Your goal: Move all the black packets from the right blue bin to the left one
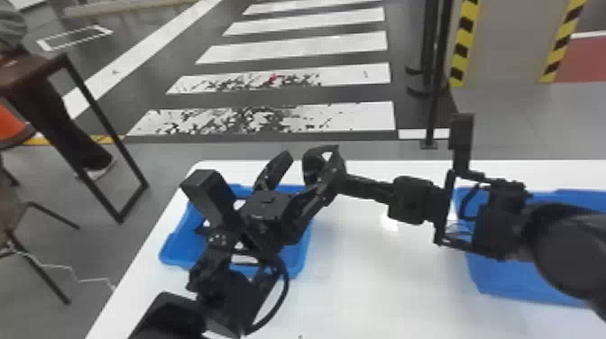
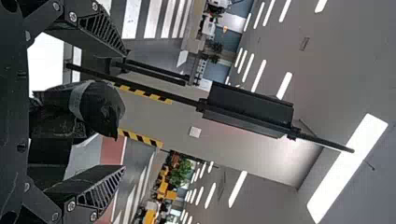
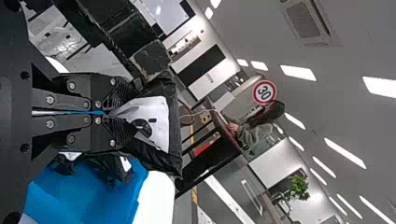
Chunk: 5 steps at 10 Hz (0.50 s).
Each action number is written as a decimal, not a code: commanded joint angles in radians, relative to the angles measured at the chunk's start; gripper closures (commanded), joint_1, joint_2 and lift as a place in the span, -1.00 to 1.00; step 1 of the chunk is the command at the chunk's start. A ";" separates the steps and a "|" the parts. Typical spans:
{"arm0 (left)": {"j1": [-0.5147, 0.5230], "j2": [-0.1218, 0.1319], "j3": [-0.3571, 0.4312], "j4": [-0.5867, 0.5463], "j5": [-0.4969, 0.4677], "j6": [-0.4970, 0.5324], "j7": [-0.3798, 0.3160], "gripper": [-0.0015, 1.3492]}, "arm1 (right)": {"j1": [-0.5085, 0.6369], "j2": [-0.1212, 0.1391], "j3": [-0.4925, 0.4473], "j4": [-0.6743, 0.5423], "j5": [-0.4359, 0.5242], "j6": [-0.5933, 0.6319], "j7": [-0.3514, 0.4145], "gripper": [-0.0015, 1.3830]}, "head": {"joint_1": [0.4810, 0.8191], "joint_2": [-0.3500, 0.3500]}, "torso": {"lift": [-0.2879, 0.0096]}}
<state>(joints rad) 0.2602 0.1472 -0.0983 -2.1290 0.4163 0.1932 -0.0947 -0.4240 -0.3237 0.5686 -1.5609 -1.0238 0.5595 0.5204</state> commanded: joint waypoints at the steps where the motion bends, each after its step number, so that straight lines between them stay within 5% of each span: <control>1: 0.000 0.005 -0.017 0.000 -0.007 0.010 0.012 -0.60 | -0.006 0.000 0.018 0.001 -0.009 0.000 0.000 0.67 | -0.02 0.69 | -0.01; 3: 0.005 0.003 -0.009 0.000 -0.013 0.008 0.020 0.44 | -0.011 0.000 0.018 0.001 -0.007 -0.005 -0.002 0.66 | 0.02 0.70 | -0.01; 5: 0.007 0.002 -0.003 0.000 -0.031 -0.017 0.021 0.81 | -0.011 0.000 0.018 0.004 -0.007 -0.005 -0.002 0.66 | 0.01 0.71 | -0.01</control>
<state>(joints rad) 0.2670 0.1498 -0.1041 -2.1290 0.3913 0.1838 -0.0735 -0.4344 -0.3239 0.5863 -1.5579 -1.0311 0.5545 0.5186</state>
